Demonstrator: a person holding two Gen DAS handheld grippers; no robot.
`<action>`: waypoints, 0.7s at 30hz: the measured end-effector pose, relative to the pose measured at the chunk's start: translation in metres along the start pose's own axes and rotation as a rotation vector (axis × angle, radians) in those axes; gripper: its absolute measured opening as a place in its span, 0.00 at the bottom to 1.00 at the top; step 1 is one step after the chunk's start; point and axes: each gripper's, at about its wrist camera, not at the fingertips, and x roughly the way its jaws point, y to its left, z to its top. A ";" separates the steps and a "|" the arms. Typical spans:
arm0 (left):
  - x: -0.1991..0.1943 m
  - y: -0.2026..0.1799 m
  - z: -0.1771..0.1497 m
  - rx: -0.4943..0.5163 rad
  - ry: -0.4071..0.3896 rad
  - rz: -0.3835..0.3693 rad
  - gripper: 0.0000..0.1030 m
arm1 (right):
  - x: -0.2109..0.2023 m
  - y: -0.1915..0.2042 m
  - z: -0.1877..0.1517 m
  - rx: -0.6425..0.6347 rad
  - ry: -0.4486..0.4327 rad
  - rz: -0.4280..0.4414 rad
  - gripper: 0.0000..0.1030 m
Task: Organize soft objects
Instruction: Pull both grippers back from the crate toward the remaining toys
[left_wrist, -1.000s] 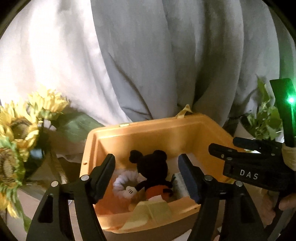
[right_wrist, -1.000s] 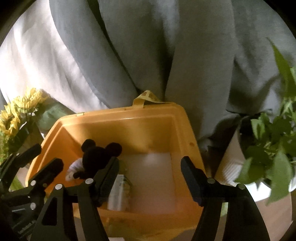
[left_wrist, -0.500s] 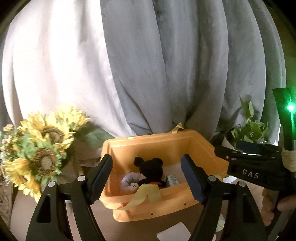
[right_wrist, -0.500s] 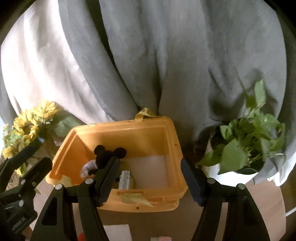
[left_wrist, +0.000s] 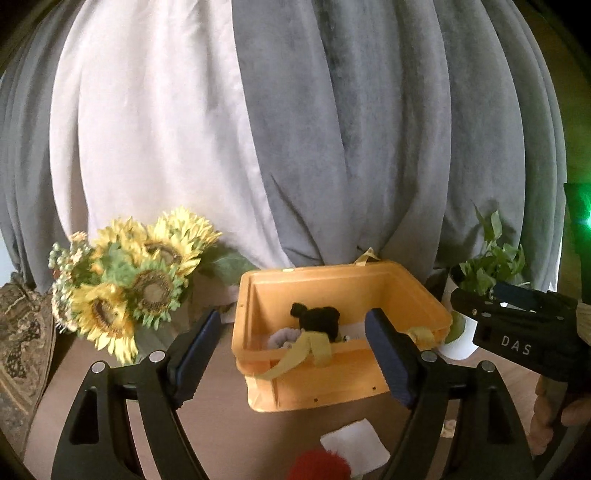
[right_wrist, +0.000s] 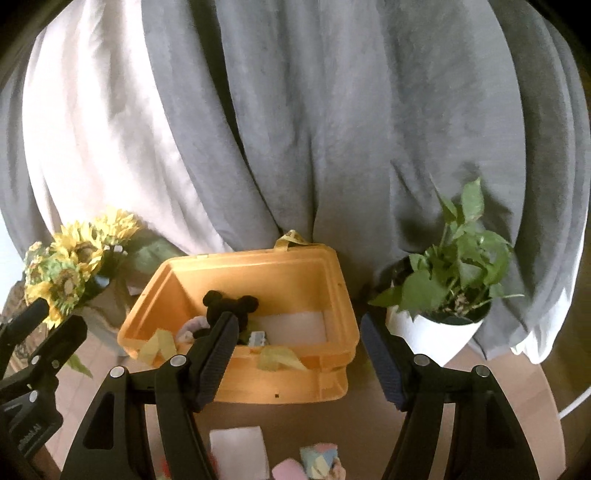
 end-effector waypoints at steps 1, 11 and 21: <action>-0.002 0.001 -0.003 -0.008 0.005 0.004 0.78 | -0.002 0.000 -0.003 -0.003 0.002 0.002 0.68; -0.020 -0.002 -0.033 -0.031 0.045 0.045 0.81 | -0.017 -0.005 -0.032 -0.018 0.040 0.010 0.68; -0.029 -0.013 -0.057 -0.023 0.076 0.054 0.81 | -0.023 -0.016 -0.059 0.021 0.077 0.012 0.76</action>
